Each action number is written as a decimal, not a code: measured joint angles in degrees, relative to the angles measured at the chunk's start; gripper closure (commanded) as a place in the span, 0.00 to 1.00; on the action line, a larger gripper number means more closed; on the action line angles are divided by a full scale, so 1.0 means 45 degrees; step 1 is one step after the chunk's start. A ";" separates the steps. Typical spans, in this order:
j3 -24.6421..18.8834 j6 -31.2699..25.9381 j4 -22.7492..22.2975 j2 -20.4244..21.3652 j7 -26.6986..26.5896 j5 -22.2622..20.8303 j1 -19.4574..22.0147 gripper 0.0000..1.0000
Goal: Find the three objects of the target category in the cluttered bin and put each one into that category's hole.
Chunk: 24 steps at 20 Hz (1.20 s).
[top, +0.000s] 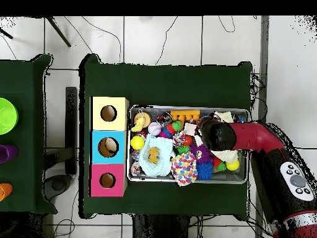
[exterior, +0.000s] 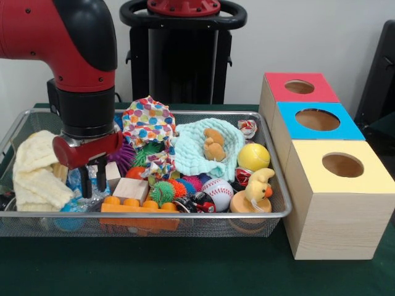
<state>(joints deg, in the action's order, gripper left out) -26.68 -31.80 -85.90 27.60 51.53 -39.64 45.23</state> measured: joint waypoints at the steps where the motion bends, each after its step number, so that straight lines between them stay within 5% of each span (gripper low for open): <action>1: 0.0000 -0.0003 0.0000 0.0000 0.0000 0.0000 0.0000 1.00; 24: 0.0006 -0.1123 -0.0053 0.0671 0.0000 0.0031 -0.0055 1.00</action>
<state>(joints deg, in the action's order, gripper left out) -26.66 -36.86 -86.14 30.62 51.53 -39.50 44.98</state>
